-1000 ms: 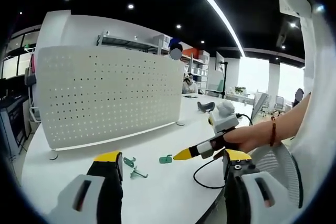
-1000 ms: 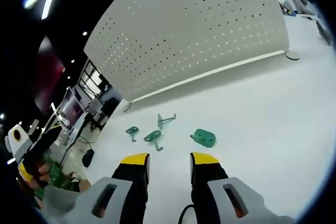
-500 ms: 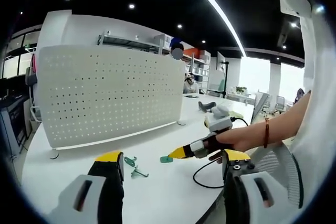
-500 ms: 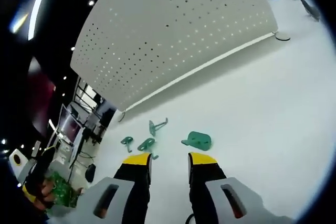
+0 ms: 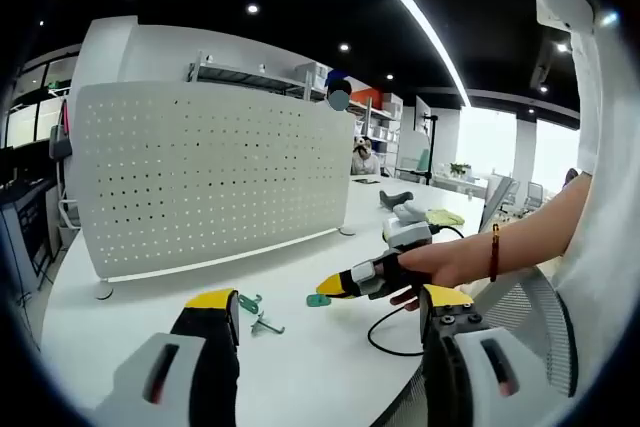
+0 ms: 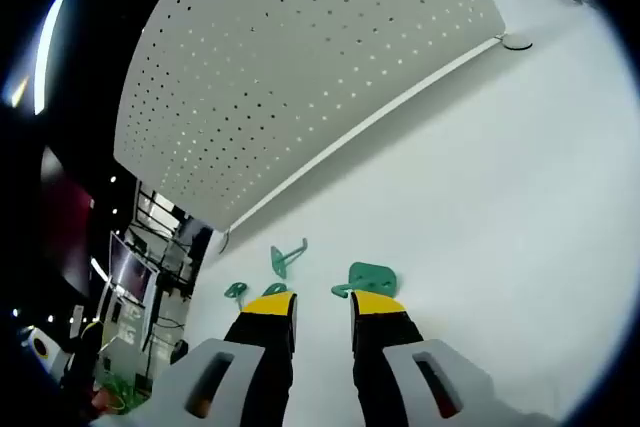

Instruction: Insert the hook assembly into the mounting plate slot until the hook locks in place.

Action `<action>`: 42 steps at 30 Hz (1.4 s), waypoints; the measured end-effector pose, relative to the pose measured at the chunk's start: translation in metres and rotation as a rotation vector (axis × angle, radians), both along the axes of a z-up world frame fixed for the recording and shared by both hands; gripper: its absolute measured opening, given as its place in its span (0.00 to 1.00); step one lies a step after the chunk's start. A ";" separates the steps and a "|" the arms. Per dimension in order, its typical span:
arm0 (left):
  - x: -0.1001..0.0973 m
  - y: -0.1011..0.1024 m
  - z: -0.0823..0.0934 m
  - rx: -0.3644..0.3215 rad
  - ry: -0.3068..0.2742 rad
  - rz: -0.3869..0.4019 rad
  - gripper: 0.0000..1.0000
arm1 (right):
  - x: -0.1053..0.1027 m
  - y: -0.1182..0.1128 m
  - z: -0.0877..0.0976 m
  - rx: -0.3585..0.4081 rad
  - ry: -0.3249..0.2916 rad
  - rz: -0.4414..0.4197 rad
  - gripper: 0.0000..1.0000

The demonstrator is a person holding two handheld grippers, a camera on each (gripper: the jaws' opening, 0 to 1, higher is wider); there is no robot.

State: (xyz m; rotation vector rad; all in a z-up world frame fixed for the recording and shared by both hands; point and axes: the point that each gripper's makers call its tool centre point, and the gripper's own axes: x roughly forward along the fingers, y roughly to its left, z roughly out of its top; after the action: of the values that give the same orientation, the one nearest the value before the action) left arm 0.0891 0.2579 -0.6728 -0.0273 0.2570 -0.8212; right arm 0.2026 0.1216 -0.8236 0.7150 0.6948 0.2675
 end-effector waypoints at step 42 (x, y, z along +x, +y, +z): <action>-0.002 -0.002 -0.006 -0.004 0.028 -0.017 0.67 | -0.003 0.006 -0.008 -0.053 0.027 0.118 0.04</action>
State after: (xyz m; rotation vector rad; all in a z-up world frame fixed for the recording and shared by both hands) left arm 0.0870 0.2563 -0.6785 -0.0407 0.2828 -0.8385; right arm 0.1995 0.1275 -0.8318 0.6289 0.7682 0.3467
